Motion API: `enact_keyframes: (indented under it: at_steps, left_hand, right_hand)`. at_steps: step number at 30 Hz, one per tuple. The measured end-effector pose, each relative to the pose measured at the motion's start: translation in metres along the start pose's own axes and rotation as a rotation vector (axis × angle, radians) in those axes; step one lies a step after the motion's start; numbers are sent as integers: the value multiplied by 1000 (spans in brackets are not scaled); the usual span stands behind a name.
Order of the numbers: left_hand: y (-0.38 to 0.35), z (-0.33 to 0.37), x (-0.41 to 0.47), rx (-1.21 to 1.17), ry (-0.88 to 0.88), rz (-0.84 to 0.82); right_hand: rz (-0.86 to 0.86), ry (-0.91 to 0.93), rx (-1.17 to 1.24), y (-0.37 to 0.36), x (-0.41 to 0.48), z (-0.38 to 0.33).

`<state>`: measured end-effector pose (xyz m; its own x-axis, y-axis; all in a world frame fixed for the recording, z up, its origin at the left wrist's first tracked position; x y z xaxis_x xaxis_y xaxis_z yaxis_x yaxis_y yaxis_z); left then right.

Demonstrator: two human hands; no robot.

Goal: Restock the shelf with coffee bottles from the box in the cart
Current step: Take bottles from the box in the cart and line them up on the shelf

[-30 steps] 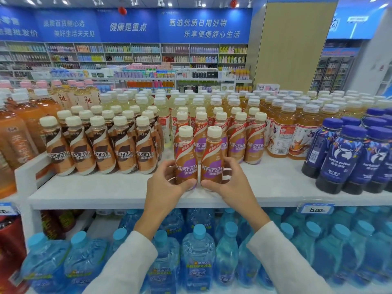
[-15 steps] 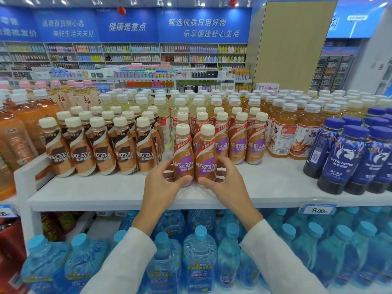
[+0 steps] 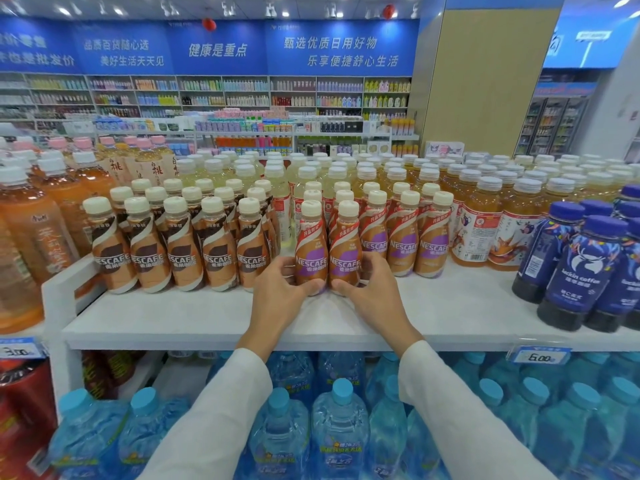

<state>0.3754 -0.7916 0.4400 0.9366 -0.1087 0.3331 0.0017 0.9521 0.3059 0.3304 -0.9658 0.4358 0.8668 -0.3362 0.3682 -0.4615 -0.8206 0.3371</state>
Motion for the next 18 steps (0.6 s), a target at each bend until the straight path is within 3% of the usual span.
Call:
enact_keyframes:
  at_steps: [18]
  left_hand:
    - [-1,0,-2,-17,-15,-15]
  right_hand:
    - [16,-11,-22,-2,2,4]
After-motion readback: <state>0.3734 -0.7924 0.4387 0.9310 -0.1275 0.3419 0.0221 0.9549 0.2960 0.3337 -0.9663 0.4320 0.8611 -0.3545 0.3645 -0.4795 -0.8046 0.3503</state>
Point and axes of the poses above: each hand's wrist, its own x-axis towards the middle knuckle, its own y-axis out of the back of the hand, z = x × y, the point moved 2 cm from there along x, towards the middle knuckle, and after that the axes turned 2 degrees about -x, right-handed, at the moved point
